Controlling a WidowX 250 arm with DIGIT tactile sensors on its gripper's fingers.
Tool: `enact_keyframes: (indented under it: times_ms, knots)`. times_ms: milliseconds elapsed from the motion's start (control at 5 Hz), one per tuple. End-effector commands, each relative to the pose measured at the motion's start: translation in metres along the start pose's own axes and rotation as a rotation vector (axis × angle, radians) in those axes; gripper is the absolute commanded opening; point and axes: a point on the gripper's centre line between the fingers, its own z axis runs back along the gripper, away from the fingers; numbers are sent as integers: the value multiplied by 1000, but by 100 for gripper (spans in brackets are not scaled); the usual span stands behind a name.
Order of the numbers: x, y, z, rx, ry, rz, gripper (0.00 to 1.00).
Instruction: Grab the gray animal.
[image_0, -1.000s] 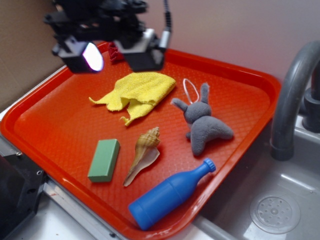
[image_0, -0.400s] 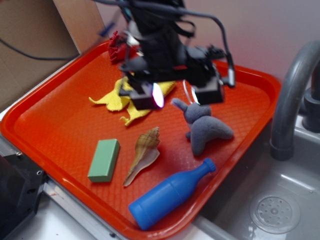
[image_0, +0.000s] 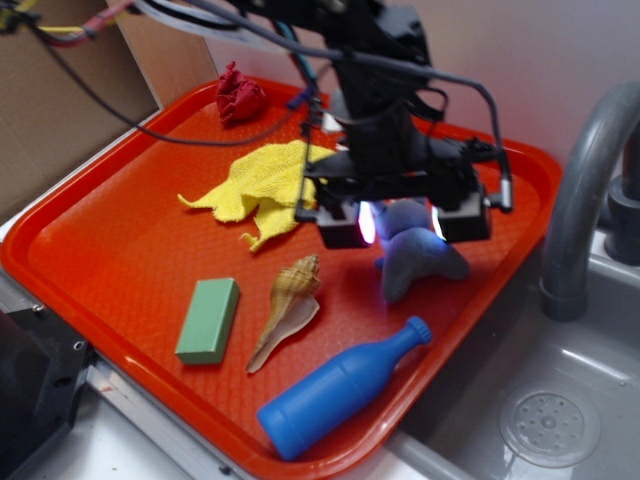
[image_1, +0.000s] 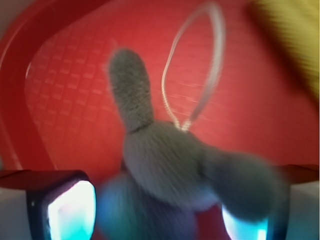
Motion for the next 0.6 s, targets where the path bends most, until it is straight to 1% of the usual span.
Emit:
enact_keyframes:
  times_ms: [0, 200, 400]
  knots:
    - [16, -8, -10, -54, 59, -46, 0]
    - [29, 2, 31, -23, 1, -129, 0]
    - [45, 22, 83, 8, -60, -246, 0]
